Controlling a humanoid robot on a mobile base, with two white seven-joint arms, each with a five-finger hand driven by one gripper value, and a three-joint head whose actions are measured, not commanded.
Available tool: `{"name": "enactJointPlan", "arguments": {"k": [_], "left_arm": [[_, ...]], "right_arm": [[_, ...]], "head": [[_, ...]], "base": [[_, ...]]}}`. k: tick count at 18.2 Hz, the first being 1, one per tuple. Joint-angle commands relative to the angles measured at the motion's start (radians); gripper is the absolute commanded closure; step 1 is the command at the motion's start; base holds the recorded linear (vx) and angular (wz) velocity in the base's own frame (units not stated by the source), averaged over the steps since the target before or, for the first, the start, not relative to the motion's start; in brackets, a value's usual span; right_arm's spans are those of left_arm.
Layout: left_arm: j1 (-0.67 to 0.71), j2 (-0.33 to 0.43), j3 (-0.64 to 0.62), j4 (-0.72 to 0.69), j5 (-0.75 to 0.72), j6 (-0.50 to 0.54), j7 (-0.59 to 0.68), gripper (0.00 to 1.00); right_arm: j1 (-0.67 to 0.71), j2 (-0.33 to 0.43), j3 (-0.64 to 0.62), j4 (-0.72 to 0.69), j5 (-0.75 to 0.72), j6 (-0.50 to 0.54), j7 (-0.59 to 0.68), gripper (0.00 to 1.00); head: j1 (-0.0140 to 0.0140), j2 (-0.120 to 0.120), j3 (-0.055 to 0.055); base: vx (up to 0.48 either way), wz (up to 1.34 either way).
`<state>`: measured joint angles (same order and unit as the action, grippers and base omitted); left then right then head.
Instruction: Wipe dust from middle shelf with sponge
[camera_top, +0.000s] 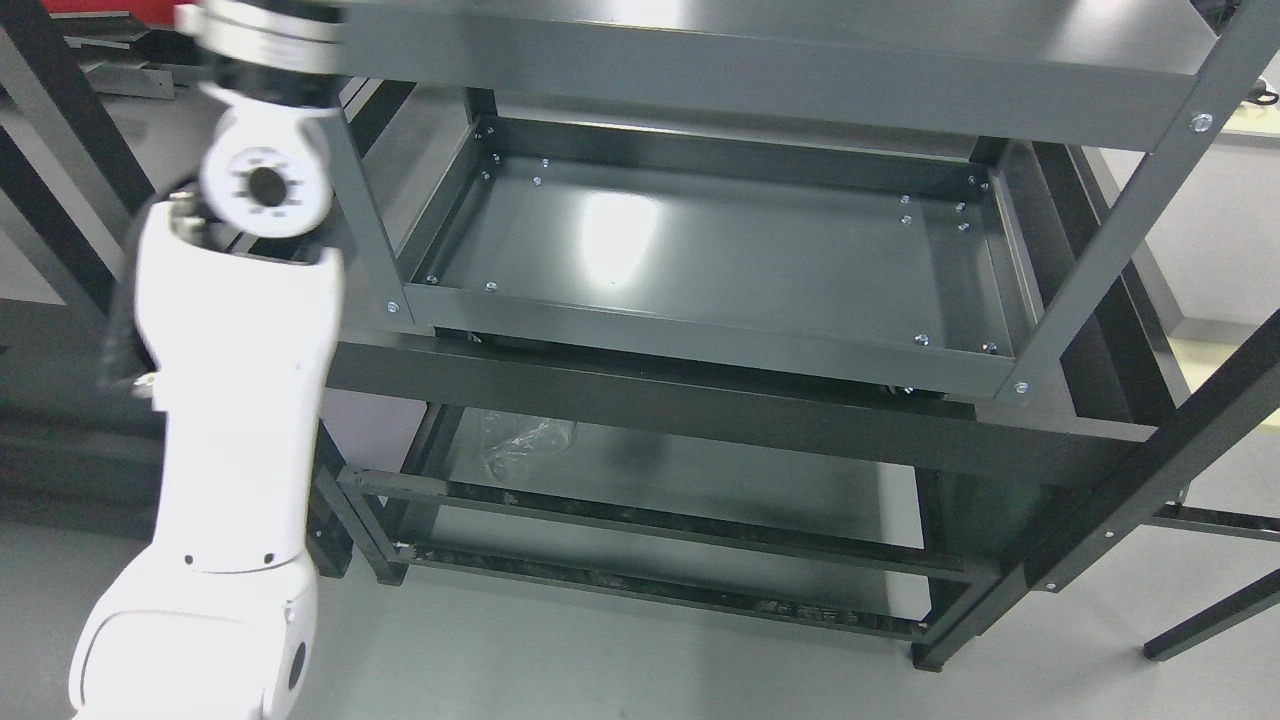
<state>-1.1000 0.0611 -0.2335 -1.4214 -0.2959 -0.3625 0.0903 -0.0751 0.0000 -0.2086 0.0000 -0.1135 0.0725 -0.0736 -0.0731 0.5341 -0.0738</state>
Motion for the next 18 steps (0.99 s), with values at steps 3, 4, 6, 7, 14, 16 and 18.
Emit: {"name": "enactJointPlan", "arguments": {"k": [3,4,6,7,14,16,18], "left_arm": [[-0.043,-0.044,-0.838,0.074,0.149,0.030,0.037,1.00],[-0.040,-0.044,-0.852,0.099,0.149,0.045,0.037,1.00],[-0.025,-0.044,-0.856,0.139,0.146,0.059,0.037,1.00],[-0.020,-0.044,-0.854,0.150,0.142,0.057,0.039,1.00],[0.181,-0.044,-0.454,0.147,0.063,0.013,0.036,1.00],[0.190,-0.044,-0.324,0.125,0.061,-0.025,0.031,1.00],[0.198,-0.044,-0.212,0.079,0.061,-0.038,0.011,1.00]], "right_arm": [[0.000,-0.017,0.000,-0.017,0.000,0.004,0.000,0.00],[0.000,-0.017,0.000,-0.017,0.000,0.004,0.000,0.00],[0.000,-0.017,0.000,-0.017,0.000,0.004,0.000,0.00],[0.000,-0.017,0.000,-0.017,0.000,0.004,0.000,0.00],[0.000,-0.017,0.000,-0.017,0.000,0.004,0.000,0.00],[0.000,-0.017,0.000,-0.017,0.000,0.004,0.000,0.00],[0.000,-0.017,0.000,-0.017,0.000,0.004,0.000,0.00]], "head": [[0.0000,0.000,0.000],[0.0000,0.000,0.000],[0.0000,0.000,0.000],[0.0000,0.000,0.000],[0.0000,0.000,0.000],[0.0000,0.000,0.000],[0.0000,0.000,0.000]], "base": [[0.000,0.00],[0.000,0.00],[0.000,0.00],[0.000,0.00],[0.000,0.00],[0.000,0.00],[0.000,0.00]]}}
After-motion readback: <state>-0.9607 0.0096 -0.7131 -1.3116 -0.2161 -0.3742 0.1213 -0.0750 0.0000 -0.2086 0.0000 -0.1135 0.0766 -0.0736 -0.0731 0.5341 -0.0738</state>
